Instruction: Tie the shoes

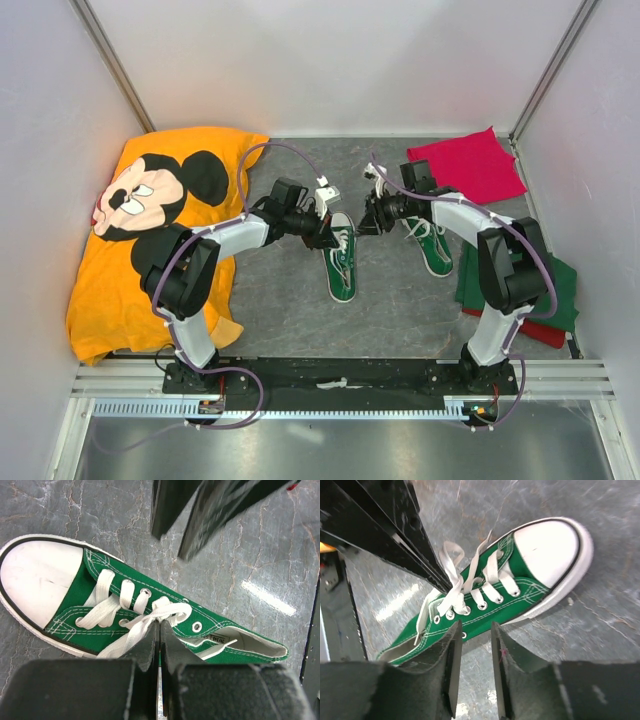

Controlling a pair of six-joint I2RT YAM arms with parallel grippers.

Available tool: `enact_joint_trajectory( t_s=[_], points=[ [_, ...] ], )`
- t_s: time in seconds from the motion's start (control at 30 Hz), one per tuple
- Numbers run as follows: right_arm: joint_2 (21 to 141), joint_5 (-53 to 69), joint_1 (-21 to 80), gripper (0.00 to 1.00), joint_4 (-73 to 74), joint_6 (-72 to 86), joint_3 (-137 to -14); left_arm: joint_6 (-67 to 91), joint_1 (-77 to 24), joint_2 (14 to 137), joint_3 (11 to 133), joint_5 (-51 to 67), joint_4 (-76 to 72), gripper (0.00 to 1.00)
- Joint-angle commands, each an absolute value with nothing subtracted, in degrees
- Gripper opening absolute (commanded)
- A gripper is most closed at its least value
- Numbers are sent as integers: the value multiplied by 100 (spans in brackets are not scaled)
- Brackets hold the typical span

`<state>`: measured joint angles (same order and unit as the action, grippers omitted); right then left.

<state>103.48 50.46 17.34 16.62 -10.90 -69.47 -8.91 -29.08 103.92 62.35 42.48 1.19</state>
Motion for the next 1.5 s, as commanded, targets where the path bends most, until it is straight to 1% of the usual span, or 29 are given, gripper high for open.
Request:
enact_joint_trajectory(
  t_s=[0.0,0.23,0.53,0.77,0.87,0.97,1.0,1.17,1.37,1.47],
  points=[
    [10599,5133,1872,38,1793,-1748,-7215,-879,-2883,10362,6214,4430,-167,2],
    [10723,5212,2074,38,1802,-1793,-7268,-914,-2883,10371,6223,4509,-167,2],
    [10837,5238,2241,40,1723,-1723,-7427,-958,-2883,10380,6240,4614,-150,2],
    [10890,5265,2303,40,1652,-1652,-7488,-1020,-2883,10389,6267,4711,-132,2],
    [10890,5317,2303,34,1644,-1644,-7488,-1046,-2892,10397,6267,4728,-132,2],
    [10837,5387,2303,12,1644,-1661,-7462,-1063,-2892,10406,6275,4720,-123,3],
    [10811,5388,2303,0,1644,-1652,-7445,-1081,-2892,10398,6267,4711,-114,3],
    [10583,5274,2285,0,1626,-1617,-7252,-1151,-2874,10292,6196,4588,-79,6],
    [10345,5142,2206,0,1486,-1442,-7049,-1204,-2856,10222,6073,4579,-88,6],
    [10240,5133,2197,0,1424,-1415,-6961,-1213,-2856,10239,6100,4588,-70,13]
  ],
)
